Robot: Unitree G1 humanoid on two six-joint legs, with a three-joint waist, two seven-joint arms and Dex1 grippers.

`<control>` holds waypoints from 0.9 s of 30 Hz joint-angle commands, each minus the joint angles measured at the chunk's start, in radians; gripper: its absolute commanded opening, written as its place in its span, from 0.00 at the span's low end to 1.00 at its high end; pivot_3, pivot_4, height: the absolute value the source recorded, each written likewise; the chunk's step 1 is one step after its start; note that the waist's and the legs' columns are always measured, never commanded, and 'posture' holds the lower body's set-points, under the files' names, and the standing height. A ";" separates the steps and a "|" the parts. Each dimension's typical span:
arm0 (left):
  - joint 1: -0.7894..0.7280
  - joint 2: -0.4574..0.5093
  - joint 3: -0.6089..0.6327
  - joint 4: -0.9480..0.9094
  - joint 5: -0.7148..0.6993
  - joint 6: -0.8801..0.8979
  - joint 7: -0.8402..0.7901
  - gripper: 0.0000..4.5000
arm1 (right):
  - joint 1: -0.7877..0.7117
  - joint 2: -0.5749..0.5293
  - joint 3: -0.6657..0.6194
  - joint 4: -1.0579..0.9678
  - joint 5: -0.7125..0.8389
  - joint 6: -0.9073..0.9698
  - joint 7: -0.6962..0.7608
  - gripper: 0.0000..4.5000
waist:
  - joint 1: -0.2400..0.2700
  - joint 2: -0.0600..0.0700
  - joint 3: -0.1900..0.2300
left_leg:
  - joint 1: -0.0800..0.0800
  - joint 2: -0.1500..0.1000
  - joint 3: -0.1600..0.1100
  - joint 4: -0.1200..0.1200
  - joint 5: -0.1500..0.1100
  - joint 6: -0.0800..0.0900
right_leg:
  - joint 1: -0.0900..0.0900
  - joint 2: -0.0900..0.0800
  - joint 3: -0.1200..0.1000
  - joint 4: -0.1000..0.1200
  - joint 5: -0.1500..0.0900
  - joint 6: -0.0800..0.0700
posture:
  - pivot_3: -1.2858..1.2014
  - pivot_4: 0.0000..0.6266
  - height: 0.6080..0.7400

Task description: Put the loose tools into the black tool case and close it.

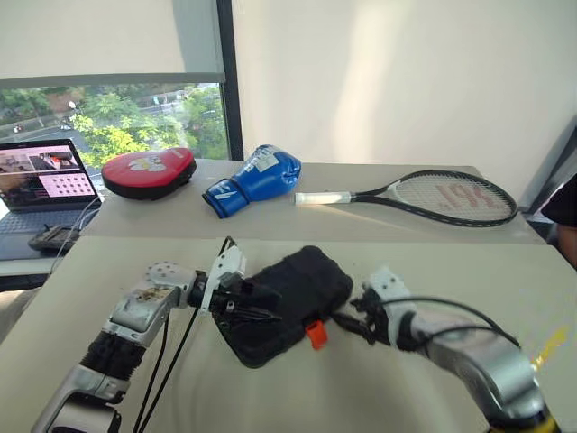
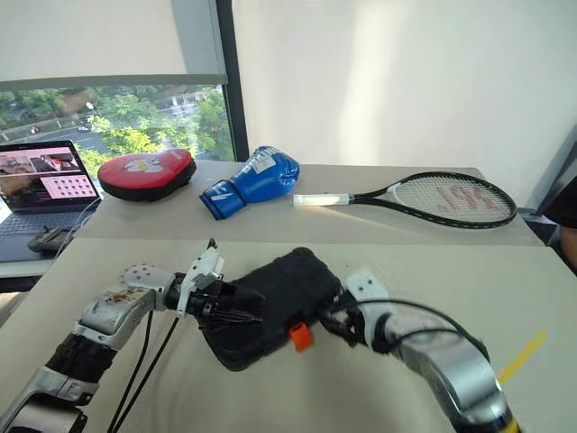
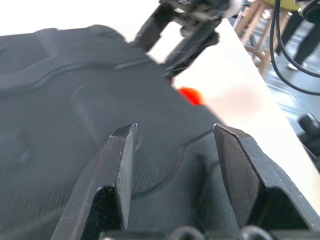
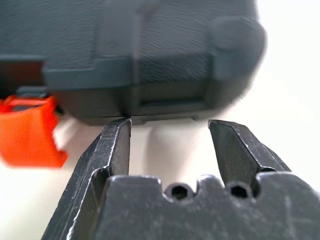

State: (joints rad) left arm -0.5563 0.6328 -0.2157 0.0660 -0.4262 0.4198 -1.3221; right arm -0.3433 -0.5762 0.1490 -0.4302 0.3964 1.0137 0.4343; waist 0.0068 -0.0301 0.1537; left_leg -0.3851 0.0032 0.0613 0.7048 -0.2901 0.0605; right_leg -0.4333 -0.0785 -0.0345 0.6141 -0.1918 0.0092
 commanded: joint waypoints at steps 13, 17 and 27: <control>-0.012 0.003 -0.027 0.038 0.071 -0.023 -0.024 0.58 | 0.146 0.001 -0.117 -0.290 0.219 0.146 0.046 0.64 | 0.002 0.000 0.000 | -0.005 -0.002 0.000 0.001 -0.002 0.004 | -0.003 -0.003 0.001 -0.002 0.000 0.002 | 0.52 0.24 1.00; -0.026 -0.004 -0.027 0.037 0.075 -0.018 -0.024 0.58 | 0.128 0.040 -0.071 -0.259 0.183 0.145 -0.009 0.64 | 0.003 0.000 0.000 | -0.003 -0.002 0.000 0.001 -0.001 0.002 | -0.003 -0.003 0.001 0.001 0.000 0.002 | 0.52 0.24 1.00; -0.024 0.004 -0.012 0.012 0.079 0.003 -0.024 0.58 | 0.107 0.048 -0.025 -0.237 0.168 0.135 -0.025 0.64 | 0.003 0.000 0.000 | -0.003 -0.002 0.000 0.001 -0.001 0.002 | -0.003 -0.002 0.001 0.002 0.000 0.002 | 0.52 0.24 1.00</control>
State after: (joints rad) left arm -0.5843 0.6283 -0.2197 0.0870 -0.3581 0.4080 -1.3465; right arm -0.2194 -0.5274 0.1282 -0.6560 0.5691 1.1606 0.4098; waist 0.0098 -0.0298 0.1535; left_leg -0.3883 0.0010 0.0610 0.7057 -0.2909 0.0620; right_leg -0.4364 -0.0808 -0.0335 0.6156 -0.1913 0.0112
